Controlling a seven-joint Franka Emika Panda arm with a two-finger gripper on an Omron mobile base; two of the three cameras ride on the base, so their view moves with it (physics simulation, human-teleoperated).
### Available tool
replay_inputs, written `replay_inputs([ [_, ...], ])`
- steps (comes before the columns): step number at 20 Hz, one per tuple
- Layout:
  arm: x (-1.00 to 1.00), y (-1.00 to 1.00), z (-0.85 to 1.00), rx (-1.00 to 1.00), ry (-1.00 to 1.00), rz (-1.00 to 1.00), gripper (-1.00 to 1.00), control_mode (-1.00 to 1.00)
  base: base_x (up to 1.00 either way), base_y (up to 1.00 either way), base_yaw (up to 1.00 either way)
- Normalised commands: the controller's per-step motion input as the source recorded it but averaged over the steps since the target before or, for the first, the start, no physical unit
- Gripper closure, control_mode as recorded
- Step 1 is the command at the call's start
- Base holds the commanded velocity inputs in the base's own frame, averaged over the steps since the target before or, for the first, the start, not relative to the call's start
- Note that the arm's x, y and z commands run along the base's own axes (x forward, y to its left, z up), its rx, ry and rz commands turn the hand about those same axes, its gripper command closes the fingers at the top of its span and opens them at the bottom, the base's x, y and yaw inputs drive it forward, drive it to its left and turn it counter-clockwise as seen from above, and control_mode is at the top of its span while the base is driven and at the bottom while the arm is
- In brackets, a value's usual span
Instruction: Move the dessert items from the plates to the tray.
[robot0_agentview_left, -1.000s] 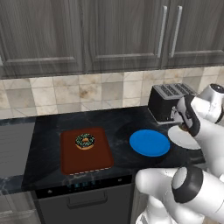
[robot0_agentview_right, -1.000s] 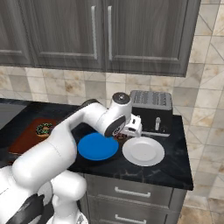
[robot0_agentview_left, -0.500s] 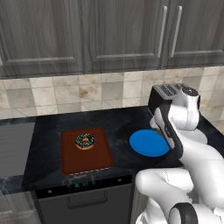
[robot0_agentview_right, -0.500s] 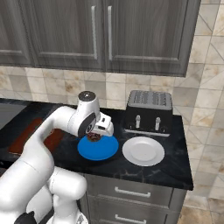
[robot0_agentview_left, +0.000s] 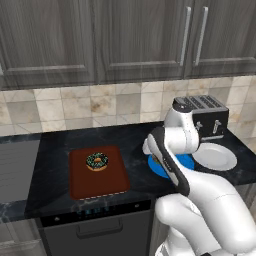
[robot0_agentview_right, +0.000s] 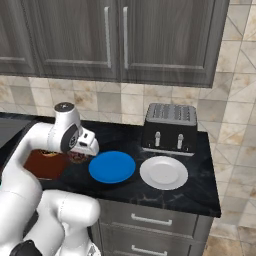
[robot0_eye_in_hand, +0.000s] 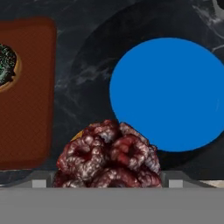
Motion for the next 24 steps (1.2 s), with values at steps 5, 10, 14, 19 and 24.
replay_inputs([
  [5,-0.01,1.0,0.0,0.01,0.07,0.06,1.0,-1.0,0.0,0.0,0.0],
  [10,0.0,0.92,0.0,0.07,0.05,0.11,1.0,-1.0,0.0,0.0,0.0],
  [14,0.0,0.82,-0.05,0.07,0.08,0.12,1.0,-1.0,0.0,0.0,0.0],
  [19,0.07,0.55,-0.1,0.01,0.07,0.07,1.0,-1.0,0.0,0.0,0.0],
  [24,0.26,0.25,-0.27,-0.03,0.07,0.0,1.0,-1.0,0.0,0.0,0.0],
])
